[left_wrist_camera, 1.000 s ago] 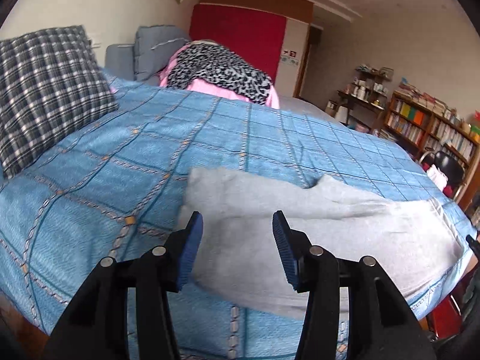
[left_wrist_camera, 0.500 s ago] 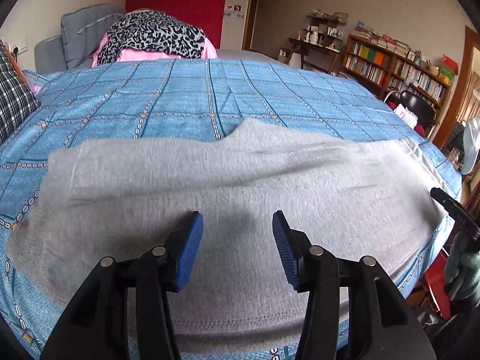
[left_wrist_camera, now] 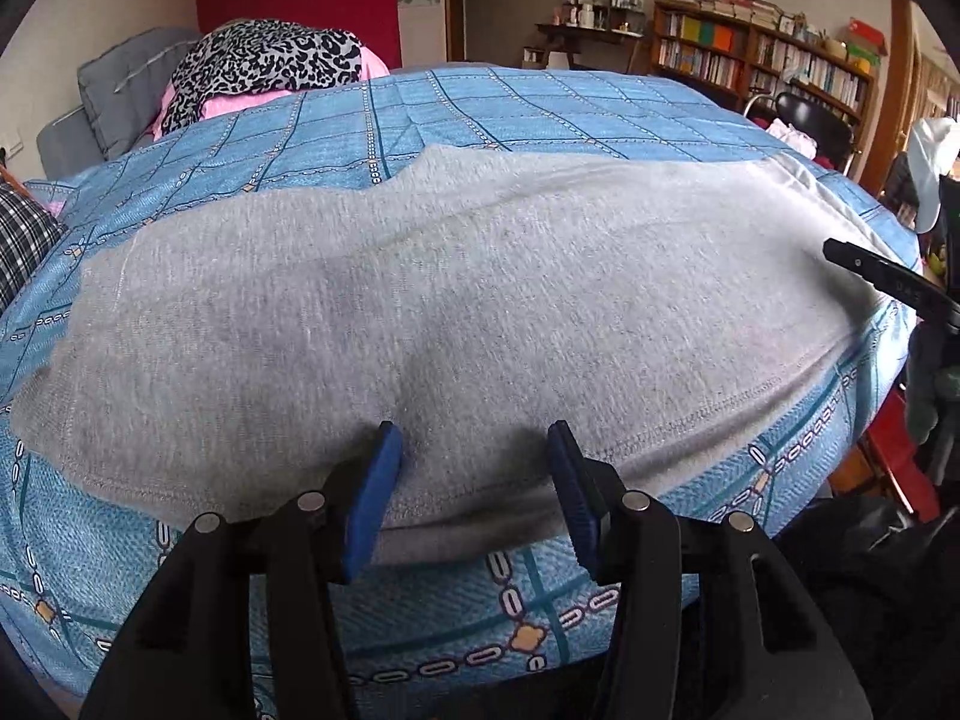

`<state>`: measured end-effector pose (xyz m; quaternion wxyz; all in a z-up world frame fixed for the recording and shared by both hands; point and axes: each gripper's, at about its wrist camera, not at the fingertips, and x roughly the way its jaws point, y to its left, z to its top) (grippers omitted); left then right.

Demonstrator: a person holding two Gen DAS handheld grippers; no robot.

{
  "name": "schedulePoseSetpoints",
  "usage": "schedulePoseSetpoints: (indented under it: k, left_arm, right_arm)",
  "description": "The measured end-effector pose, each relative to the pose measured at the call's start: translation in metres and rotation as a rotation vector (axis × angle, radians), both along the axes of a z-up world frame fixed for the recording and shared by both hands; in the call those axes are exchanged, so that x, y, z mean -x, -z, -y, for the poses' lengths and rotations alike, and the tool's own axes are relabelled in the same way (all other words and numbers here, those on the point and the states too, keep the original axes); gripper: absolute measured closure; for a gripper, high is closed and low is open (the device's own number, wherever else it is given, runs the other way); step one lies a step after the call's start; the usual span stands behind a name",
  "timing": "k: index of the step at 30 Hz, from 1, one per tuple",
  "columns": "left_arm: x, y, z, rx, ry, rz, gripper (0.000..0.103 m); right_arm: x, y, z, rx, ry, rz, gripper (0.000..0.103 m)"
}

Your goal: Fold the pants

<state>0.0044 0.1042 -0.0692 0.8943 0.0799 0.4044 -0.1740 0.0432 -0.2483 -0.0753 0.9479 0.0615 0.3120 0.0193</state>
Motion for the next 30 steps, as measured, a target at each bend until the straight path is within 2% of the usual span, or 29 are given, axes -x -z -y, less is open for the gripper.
schedulePoseSetpoints:
  k: [6,9,11,17,24,26,30]
  left_arm:
    - [-0.014,-0.030,-0.007,0.091,-0.016,0.047,0.051]
    - [-0.031,-0.050,-0.009,0.101,-0.048,0.086,0.050]
    - [-0.046,-0.057,-0.009,0.096,-0.066,0.082,0.049]
    - [-0.092,-0.061,-0.014,0.103,-0.087,-0.009,0.049]
    - [-0.141,-0.037,-0.025,0.123,-0.120,-0.186,0.049]
    - [-0.151,-0.029,-0.028,0.108,-0.141,-0.205,0.049]
    - [-0.173,-0.016,-0.042,0.085,-0.227,-0.226,0.050]
  right_arm:
    - [-0.012,-0.010,-0.066,0.015,-0.206,0.026,0.043]
    - [-0.017,-0.013,-0.098,-0.002,-0.299,0.020,0.043]
    - [-0.021,-0.013,-0.116,-0.015,-0.356,0.007,0.042]
    - [-0.026,-0.010,-0.170,-0.015,-0.502,-0.036,0.042]
    - [-0.030,0.005,-0.212,-0.030,-0.613,-0.111,0.042]
    - [-0.025,0.008,-0.214,-0.019,-0.631,-0.116,0.038]
    - [-0.017,0.012,-0.222,0.014,-0.660,-0.121,0.036]
